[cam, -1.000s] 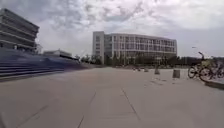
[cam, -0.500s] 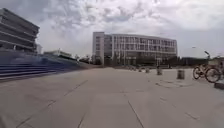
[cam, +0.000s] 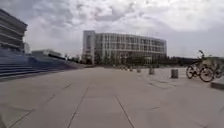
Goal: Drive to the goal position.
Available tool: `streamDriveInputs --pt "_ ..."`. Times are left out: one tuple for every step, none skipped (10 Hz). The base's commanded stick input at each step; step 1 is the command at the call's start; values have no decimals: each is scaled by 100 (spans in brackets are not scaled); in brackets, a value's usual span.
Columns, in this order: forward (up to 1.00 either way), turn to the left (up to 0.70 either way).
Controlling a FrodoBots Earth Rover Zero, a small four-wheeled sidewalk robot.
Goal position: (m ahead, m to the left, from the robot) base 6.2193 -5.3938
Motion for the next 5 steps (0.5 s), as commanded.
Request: streamDriveInputs --pt "70 -3" --pt "70 -21" --pt "70 -13" --pt "70 0" --pt "70 0"
